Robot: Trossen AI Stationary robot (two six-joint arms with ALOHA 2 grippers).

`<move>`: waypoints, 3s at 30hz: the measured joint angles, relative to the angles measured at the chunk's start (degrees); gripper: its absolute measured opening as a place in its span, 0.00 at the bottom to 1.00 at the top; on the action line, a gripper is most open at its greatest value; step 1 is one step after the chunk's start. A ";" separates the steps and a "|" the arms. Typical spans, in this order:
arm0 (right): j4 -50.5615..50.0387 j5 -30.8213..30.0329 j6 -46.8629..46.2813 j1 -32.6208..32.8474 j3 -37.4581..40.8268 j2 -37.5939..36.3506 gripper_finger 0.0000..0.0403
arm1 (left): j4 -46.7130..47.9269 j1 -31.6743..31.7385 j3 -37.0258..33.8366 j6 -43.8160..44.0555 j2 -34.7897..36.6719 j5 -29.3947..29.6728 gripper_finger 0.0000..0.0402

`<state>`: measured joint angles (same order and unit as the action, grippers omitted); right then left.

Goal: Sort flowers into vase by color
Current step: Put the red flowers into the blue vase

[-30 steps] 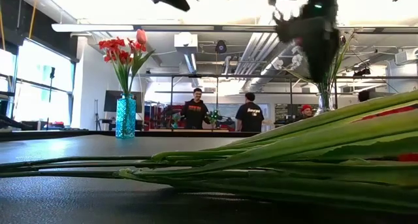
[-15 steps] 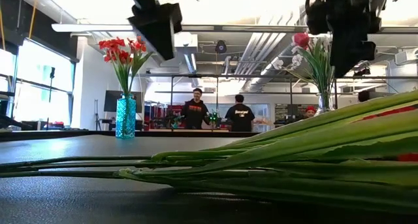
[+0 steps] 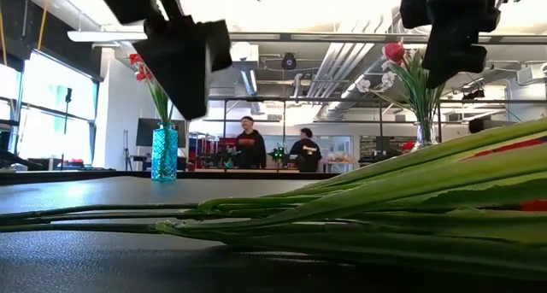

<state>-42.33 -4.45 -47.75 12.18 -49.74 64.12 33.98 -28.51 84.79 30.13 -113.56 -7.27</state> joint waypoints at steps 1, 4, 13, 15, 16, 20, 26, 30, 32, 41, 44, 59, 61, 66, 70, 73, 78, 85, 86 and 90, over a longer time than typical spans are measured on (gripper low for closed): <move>-0.02 -0.05 -0.07 0.31 0.00 0.02 0.42 | -0.45 0.03 0.00 0.42 -0.33 0.00 0.68; -0.20 -0.58 -1.21 1.30 0.00 0.01 0.42 | -2.11 0.09 0.00 1.02 -1.96 -0.04 0.65; -5.31 -5.37 -4.97 5.01 0.00 0.02 0.42 | -3.89 0.03 0.00 2.69 -6.56 2.93 0.58; -6.15 -6.70 -5.61 5.61 0.00 0.02 0.42 | -4.88 0.03 0.02 2.09 -7.54 3.70 0.57; -6.77 -7.41 -5.80 5.94 0.00 0.02 0.42 | -5.12 0.04 0.02 1.31 -8.02 4.25 0.57; -9.52 -7.17 -9.84 7.68 -0.02 -0.07 0.42 | -8.98 0.13 0.20 -0.27 -9.96 2.99 0.53; -10.36 -7.54 -21.52 16.92 -0.02 -0.61 0.42 | -10.30 0.43 0.22 1.17 -10.56 6.46 0.43; -8.69 -13.28 -30.83 24.14 -0.02 -0.66 0.42 | -10.67 0.42 0.18 2.89 -10.69 9.34 0.27; -7.15 -16.32 -34.43 26.72 -0.02 -0.66 0.42 | -10.63 0.39 0.13 2.96 -10.73 10.37 0.18; -1.22 -22.28 -34.80 29.25 -0.02 -0.66 0.42 | -12.19 0.66 -0.16 11.81 -6.75 18.04 0.03; -1.40 -23.19 -30.86 28.44 -0.02 -0.66 0.42 | -10.46 1.35 -0.11 11.34 -3.33 23.07 0.01; -0.34 -27.07 -8.31 14.09 -0.02 -0.68 0.42 | -8.16 19.96 -4.11 -3.59 19.74 37.48 0.00; 1.14 -25.23 -3.34 11.42 -0.02 -0.66 0.42 | -10.75 23.14 -7.18 -6.58 24.03 38.46 0.00; 8.92 -20.80 8.56 3.81 -0.02 -0.66 0.42 | -24.98 32.06 -19.32 -15.18 35.45 36.29 0.00; 17.65 -17.97 17.17 -3.18 -0.02 -0.66 0.42 | -41.25 39.85 -30.39 -24.64 42.76 32.70 0.00; 26.79 -13.55 24.69 -9.50 -0.02 -0.20 0.42 | -54.97 45.81 -37.73 -30.27 46.81 28.42 0.00; 42.24 0.61 26.59 -21.24 -0.13 4.41 0.42 | -70.49 54.53 -46.03 -35.17 50.83 20.15 0.00; 44.51 11.70 18.11 -29.93 -0.86 5.75 0.42 | -70.28 59.93 -46.75 -35.79 53.72 12.22 0.00; 44.51 12.37 18.23 -29.81 -1.37 4.67 0.41 | -70.12 60.28 -46.75 -35.77 54.04 12.01 0.00; 41.55 19.70 21.09 -29.66 -4.43 -0.49 0.25 | -70.20 61.23 -46.75 -35.78 55.45 12.04 0.00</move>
<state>-0.77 15.26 -26.66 -17.47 -54.17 63.63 -36.22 32.72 38.04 -5.65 -58.11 4.78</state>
